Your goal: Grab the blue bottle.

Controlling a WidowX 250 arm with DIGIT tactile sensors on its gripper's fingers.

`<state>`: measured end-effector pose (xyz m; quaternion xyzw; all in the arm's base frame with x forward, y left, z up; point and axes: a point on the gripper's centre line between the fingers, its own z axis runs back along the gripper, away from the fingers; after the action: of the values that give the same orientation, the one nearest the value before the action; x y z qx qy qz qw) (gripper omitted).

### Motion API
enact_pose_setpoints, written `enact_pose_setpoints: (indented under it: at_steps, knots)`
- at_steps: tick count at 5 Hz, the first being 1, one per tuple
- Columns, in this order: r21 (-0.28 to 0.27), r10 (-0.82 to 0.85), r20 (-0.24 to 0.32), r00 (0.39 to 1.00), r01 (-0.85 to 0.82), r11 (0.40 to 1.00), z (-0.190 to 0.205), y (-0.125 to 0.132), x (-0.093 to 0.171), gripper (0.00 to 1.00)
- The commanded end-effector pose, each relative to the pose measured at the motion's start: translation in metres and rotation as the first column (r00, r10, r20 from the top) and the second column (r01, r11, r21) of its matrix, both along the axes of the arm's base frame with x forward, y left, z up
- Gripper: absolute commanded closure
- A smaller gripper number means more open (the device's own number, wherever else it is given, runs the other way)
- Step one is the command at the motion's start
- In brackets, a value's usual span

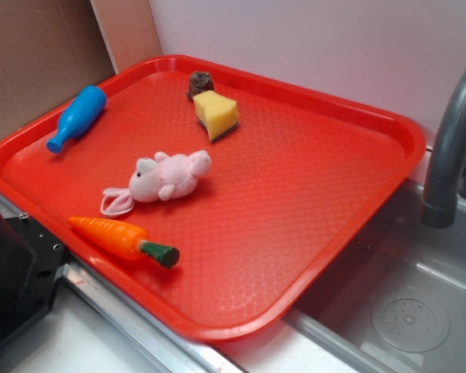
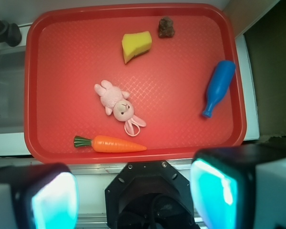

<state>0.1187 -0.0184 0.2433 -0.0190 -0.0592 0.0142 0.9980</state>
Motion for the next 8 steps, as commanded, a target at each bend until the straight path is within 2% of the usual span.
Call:
enact_pose_setpoints:
  at_steps: [1,2,3,4,5,8]
  knots:
    - [0.000,0.000,0.000,1.000,0.000,1.000,0.000,0.000,0.000,0.00]
    - [0.099,0.247,-0.070,0.967,-0.239,0.966,-0.043,0.050,0.042,0.00]
    - [0.031,0.476,0.012,0.880,-0.476,0.879,-0.068,0.107,0.062,0.00]
    - [0.032,0.665,0.043,0.746,-0.666,0.745,-0.094,0.147,0.057,0.00]
    - [0.057,0.680,0.057,0.731,-0.682,0.729,-0.119,0.184,0.042,0.00]
    - [0.057,0.680,0.057,0.731,-0.682,0.729,-0.119,0.184,0.042,0.00]
